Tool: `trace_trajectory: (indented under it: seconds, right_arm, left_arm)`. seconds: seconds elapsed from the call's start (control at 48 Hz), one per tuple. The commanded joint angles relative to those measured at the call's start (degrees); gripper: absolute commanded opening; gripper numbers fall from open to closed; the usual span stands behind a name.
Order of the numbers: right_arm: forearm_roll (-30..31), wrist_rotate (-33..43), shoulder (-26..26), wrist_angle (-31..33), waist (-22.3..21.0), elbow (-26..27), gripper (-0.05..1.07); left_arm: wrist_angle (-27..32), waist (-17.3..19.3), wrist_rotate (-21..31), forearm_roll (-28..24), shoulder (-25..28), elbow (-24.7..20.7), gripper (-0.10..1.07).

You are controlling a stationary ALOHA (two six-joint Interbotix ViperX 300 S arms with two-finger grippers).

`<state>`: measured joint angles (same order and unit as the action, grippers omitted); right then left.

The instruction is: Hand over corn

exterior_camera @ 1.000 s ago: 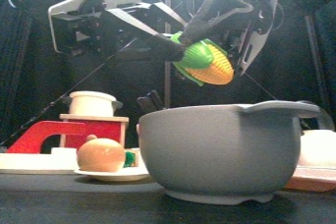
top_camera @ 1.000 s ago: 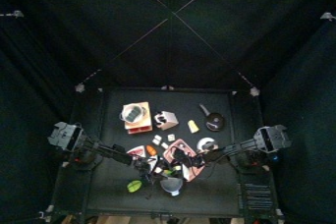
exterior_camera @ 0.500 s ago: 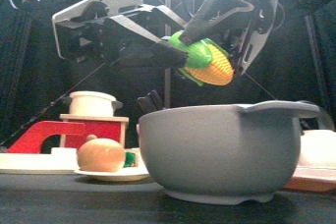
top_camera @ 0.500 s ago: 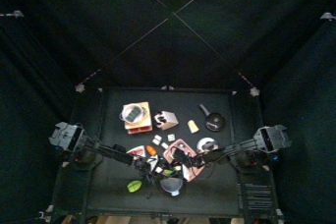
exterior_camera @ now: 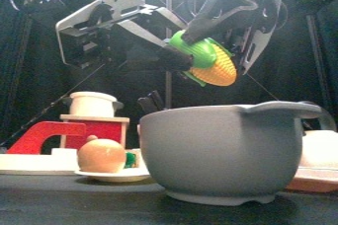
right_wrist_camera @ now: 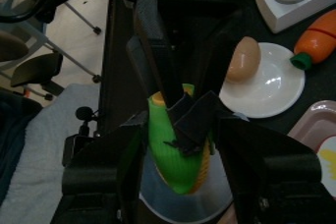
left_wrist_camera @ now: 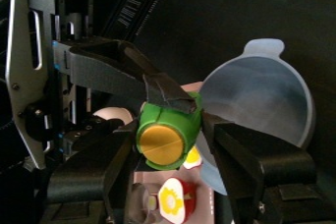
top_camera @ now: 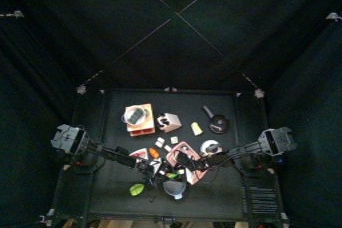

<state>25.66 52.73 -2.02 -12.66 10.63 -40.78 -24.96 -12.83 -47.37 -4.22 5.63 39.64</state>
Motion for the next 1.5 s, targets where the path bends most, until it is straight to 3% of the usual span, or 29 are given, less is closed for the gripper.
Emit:
trace_trajectory:
  seconds: [0.0,0.375,0.792,1.208,1.479]
  right_arm:
    - [-0.09,0.0,-1.14,-0.35,-0.09,1.49,0.77]
    - [-2.46,-0.18,-1.76,-0.26,-0.09,1.05,0.99]
    - [-2.72,-0.18,-3.78,2.81,0.0,0.44,1.0]
    - [-4.13,-0.09,-10.46,2.9,0.18,-4.39,1.0]
    - [-6.77,-0.09,-11.6,2.99,0.09,-5.45,1.0]
  left_arm:
    - [-0.18,0.0,0.18,0.18,-0.35,-0.7,0.75]
    - [-0.18,-0.44,0.26,2.9,-0.79,0.35,0.74]
    - [-0.62,-1.05,0.53,5.45,-1.23,0.88,0.74]
    - [-1.23,-3.52,0.62,22.76,-5.01,2.81,0.73]
    - [-7.21,-5.27,2.2,36.04,-9.05,3.78,0.73]
